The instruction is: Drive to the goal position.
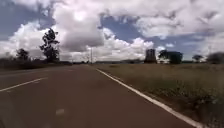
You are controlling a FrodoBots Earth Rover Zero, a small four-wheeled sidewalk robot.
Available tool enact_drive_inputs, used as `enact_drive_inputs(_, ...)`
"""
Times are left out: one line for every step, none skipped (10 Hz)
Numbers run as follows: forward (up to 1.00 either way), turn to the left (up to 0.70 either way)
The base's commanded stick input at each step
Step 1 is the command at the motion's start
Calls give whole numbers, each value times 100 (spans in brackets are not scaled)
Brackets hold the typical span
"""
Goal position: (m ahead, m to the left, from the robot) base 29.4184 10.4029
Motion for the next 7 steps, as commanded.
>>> enact_drive_inputs(70, 0)
enact_drive_inputs(70, 0)
enact_drive_inputs(70, 0)
enact_drive_inputs(70, 0)
enact_drive_inputs(70, 0)
enact_drive_inputs(70, 0)
enact_drive_inputs(70, 0)
